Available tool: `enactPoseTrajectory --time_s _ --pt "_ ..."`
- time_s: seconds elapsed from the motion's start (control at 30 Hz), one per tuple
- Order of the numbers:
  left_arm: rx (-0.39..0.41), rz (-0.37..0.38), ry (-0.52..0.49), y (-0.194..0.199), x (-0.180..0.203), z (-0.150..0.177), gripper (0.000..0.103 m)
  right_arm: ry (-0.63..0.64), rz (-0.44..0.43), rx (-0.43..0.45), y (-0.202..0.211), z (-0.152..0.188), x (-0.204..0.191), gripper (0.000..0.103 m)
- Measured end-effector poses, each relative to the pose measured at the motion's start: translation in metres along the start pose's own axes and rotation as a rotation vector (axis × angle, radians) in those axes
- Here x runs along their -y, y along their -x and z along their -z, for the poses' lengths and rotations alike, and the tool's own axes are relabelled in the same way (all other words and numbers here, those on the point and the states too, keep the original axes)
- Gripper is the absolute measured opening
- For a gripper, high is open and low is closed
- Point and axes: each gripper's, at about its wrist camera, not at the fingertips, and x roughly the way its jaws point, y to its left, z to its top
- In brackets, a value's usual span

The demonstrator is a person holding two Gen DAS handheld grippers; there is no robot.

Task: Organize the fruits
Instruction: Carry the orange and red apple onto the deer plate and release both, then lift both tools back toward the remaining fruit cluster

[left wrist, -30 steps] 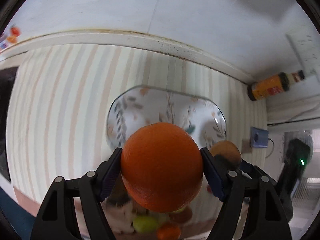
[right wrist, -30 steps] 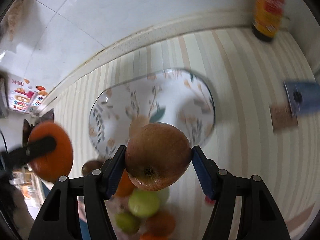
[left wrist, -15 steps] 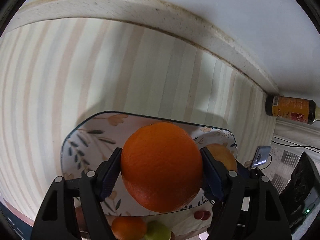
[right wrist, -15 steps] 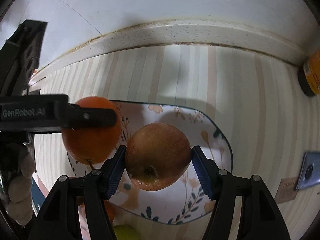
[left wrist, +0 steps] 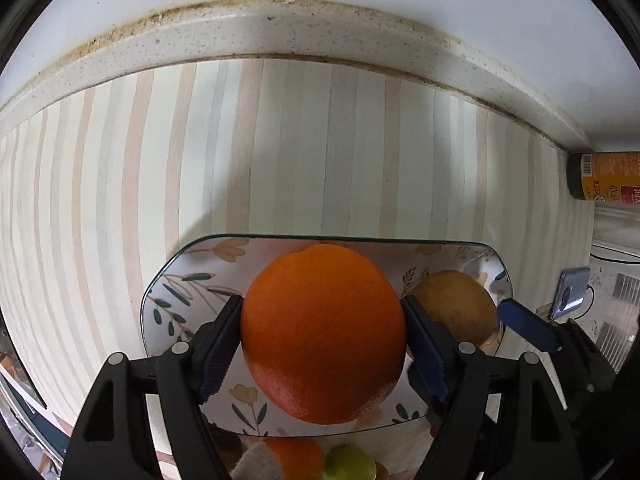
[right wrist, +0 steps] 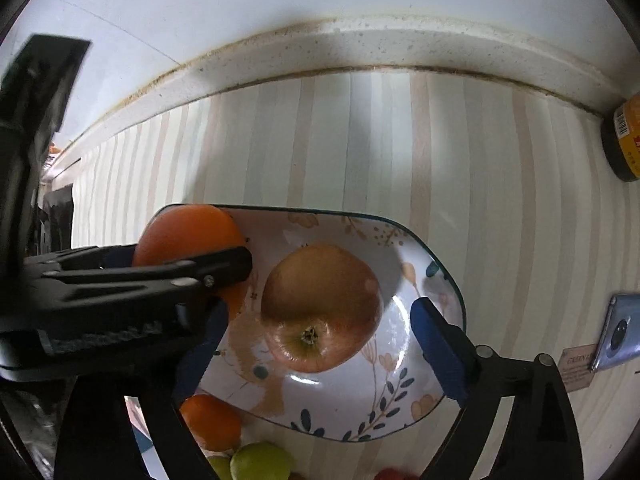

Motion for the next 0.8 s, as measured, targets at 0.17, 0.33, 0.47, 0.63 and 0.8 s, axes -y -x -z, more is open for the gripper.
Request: enactPoseTrajectory --time_s 0.17,0.33,0.47,0.63,0.8 --pt "0.058 0.037 0.004 0.019 0.004 0.003 0.09 -0.009 0.006 -0.003 0.008 0.006 -0.007 0.095" --pt "0.12 -0.007 0.012 0.041 -0.003 0.02 0.09 -0.03 0.041 0.014 0.022 0.024 -0.005 0.095" --pt "0.216 -0.089 0.024 0.065 -0.014 0.049 0.09 -0.04 0.072 0.041 0.037 0.044 -0.008 0.095" --pt "0.315 -0.159 0.016 0.087 -0.028 0.091 0.09 -0.032 0.119 0.088 0.057 0.076 -0.015 0.095" --pt "0.399 -0.198 -0.01 0.109 -0.036 0.135 0.09 -0.034 0.136 0.143 0.081 0.108 -0.029 0.095"
